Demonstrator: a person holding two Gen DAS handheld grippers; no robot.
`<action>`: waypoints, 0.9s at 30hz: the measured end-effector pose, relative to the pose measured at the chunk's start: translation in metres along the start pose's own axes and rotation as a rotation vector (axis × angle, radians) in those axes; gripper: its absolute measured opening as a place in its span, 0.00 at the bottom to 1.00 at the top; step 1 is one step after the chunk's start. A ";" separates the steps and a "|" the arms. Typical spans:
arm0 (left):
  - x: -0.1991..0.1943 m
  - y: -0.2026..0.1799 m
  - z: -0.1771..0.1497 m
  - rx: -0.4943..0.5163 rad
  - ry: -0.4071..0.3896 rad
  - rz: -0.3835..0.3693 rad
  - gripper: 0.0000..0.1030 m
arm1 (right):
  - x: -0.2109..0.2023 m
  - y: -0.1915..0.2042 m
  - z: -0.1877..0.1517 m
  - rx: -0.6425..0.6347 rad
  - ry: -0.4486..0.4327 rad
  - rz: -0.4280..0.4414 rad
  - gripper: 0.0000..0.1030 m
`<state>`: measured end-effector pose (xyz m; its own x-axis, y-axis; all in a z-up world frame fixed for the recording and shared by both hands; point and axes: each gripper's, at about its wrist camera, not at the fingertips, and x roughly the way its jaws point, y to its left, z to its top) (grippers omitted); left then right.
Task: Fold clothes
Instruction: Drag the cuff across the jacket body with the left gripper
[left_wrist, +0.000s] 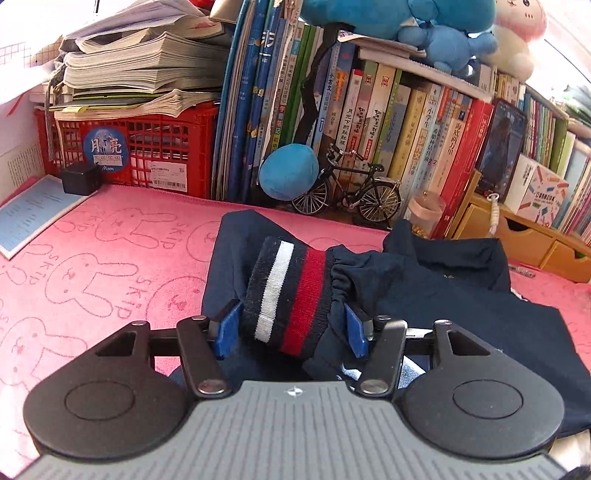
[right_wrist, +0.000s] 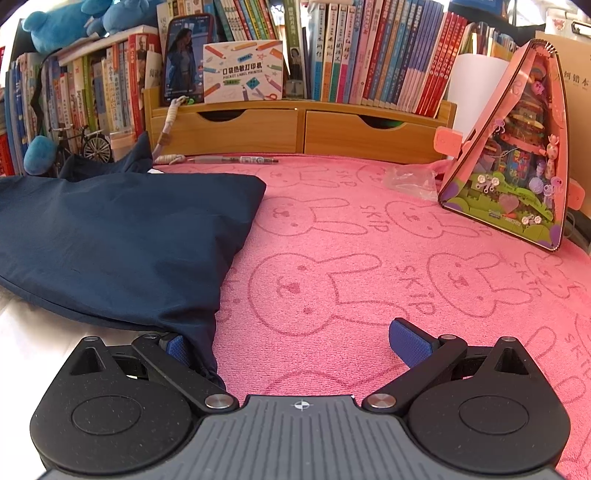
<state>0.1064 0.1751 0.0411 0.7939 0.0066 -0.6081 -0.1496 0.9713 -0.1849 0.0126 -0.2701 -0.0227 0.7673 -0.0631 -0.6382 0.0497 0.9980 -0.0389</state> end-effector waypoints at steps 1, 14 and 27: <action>-0.002 0.004 -0.002 -0.002 0.001 -0.004 0.55 | 0.000 0.000 0.000 0.002 0.000 0.002 1.00; 0.024 -0.018 -0.050 0.285 0.067 0.157 0.83 | -0.016 0.051 -0.007 -0.232 -0.091 -0.010 1.00; 0.028 -0.005 -0.058 0.229 0.053 0.004 1.00 | 0.003 -0.019 0.009 0.047 0.016 0.024 1.00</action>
<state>0.0954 0.1562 -0.0202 0.7607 0.0034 -0.6490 -0.0100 0.9999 -0.0064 0.0197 -0.2890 -0.0171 0.7581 -0.0389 -0.6509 0.0615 0.9980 0.0120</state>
